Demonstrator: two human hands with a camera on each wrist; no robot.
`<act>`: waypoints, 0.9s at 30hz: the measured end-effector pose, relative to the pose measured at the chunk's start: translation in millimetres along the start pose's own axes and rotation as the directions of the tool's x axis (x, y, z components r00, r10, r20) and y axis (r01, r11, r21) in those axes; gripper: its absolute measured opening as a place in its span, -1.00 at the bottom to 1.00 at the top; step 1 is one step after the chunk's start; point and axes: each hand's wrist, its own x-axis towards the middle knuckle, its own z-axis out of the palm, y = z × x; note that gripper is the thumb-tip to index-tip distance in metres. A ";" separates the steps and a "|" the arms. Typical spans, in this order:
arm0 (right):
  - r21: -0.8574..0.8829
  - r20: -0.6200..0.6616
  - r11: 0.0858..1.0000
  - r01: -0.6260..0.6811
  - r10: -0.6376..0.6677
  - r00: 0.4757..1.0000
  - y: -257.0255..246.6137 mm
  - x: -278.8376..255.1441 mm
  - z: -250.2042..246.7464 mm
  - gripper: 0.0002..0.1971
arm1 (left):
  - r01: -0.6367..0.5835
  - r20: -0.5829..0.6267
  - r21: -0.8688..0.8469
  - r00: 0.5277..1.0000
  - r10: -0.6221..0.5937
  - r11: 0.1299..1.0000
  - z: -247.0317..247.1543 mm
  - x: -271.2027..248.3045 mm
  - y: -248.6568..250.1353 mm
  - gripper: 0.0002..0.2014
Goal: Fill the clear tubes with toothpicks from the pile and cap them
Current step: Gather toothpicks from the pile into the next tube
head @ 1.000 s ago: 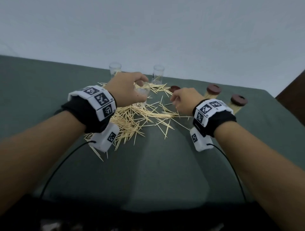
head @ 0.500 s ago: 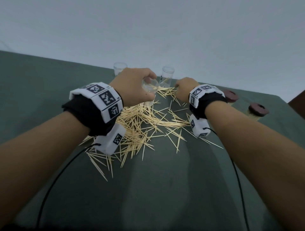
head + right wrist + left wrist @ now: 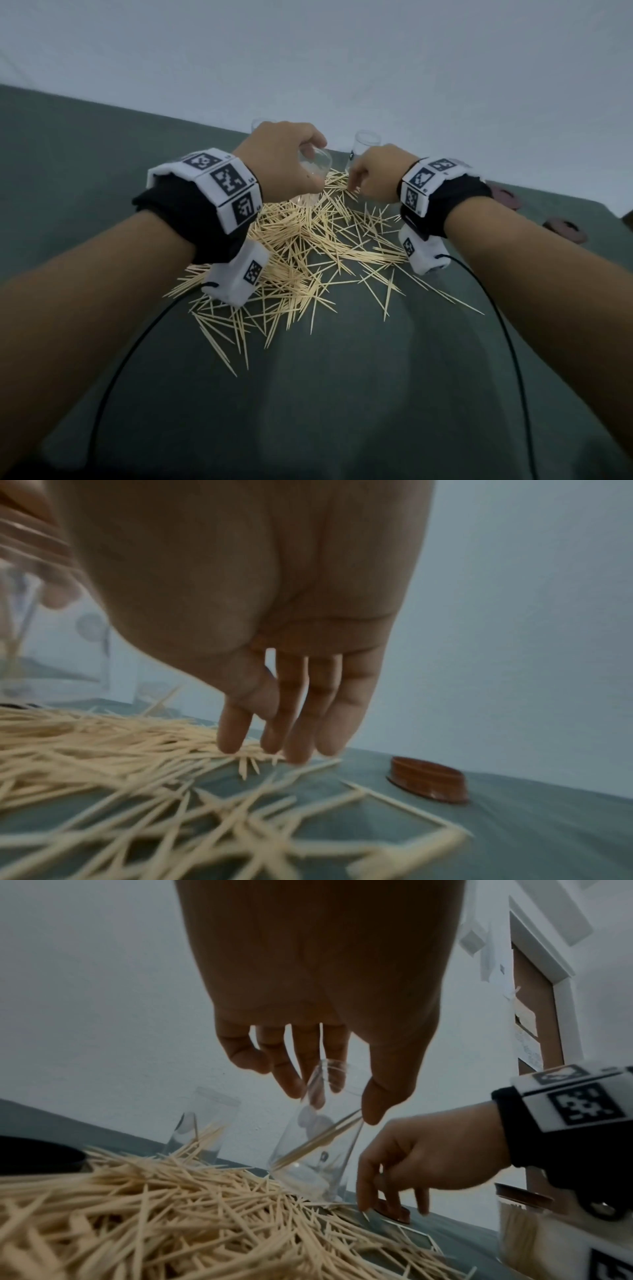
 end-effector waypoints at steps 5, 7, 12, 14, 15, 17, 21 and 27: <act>0.000 -0.083 0.999 0.051 -0.051 0.995 -22.0 34.9 -2.8 -0.69 | -0.007 -0.024 0.014 1.000 0.007 1.000 -1.9 -0.7 -5.8 -0.56; -0.060 -0.026 0.996 0.061 -0.062 0.998 -27.1 47.0 0.4 -0.69 | -0.009 -0.025 0.025 1.000 0.010 1.000 -2.9 -1.2 -8.3 -0.57; -0.089 0.136 0.996 0.027 -0.015 0.991 -30.7 62.0 4.7 -0.58 | 0.018 -0.018 0.041 1.000 -0.018 0.999 -10.3 -0.9 -11.4 -0.51; -0.081 0.160 0.996 0.047 -0.033 0.987 -32.6 63.2 5.5 -0.61 | 0.037 -0.020 0.034 0.999 -0.037 0.999 -13.9 -1.5 -13.3 -0.48; -0.075 0.178 0.994 0.074 -0.060 0.982 -33.4 63.3 6.6 -0.64 | 0.040 -0.021 0.030 0.999 -0.039 0.999 -14.5 -2.2 -14.0 -0.47; -0.026 0.189 0.995 0.100 -0.093 0.978 -35.2 60.0 8.2 -0.74 | 0.035 -0.023 0.032 0.999 -0.035 0.999 -14.4 -4.3 -13.7 -0.48; 0.057 0.150 0.996 0.075 -0.082 0.985 -33.3 37.4 10.7 -0.86 | 0.015 -0.018 0.048 1.000 -0.015 0.999 -12.1 -9.2 -10.3 -0.49; 0.024 0.171 0.995 0.095 -0.097 0.980 -19.6 -13.7 12.0 -0.84 | 0.016 0.019 0.051 1.000 -0.017 0.999 -7.6 -20.2 0.6 -0.48</act>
